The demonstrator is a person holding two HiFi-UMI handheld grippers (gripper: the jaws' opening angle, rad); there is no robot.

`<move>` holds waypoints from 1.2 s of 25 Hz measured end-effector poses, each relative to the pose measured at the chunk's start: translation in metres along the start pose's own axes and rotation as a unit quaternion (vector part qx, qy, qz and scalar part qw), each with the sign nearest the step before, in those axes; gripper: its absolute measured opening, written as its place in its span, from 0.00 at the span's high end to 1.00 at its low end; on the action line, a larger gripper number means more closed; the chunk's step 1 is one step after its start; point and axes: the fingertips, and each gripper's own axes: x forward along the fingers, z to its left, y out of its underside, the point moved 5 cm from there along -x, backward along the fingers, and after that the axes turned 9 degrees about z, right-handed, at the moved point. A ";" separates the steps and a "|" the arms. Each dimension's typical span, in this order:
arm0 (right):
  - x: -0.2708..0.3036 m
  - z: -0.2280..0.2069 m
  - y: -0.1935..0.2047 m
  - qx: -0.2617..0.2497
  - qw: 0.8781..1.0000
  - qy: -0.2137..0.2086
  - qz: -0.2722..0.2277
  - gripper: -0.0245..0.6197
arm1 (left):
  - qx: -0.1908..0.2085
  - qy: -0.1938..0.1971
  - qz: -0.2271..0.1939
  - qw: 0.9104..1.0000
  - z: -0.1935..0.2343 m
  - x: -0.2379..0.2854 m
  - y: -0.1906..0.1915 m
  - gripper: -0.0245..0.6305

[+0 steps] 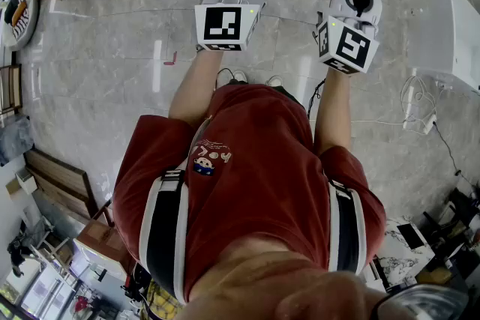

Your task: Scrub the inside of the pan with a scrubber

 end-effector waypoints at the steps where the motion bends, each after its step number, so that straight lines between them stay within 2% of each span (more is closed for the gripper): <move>1: 0.001 -0.002 0.001 -0.002 1.000 -0.001 0.000 0.83 | 0.000 0.000 -0.001 1.000 -0.001 0.002 0.000 0.95; 15: 0.004 -0.035 0.021 0.029 0.999 -0.018 0.016 0.83 | 0.003 0.003 0.010 1.000 -0.030 0.016 0.001 0.95; 24: 0.010 -0.073 0.037 0.042 0.998 -0.033 0.022 0.83 | -0.003 0.000 0.020 1.000 -0.063 0.038 0.007 0.95; 30: 0.026 -0.088 0.050 0.045 0.998 -0.037 0.034 0.83 | -0.003 -0.008 0.029 1.000 -0.067 0.059 0.017 0.95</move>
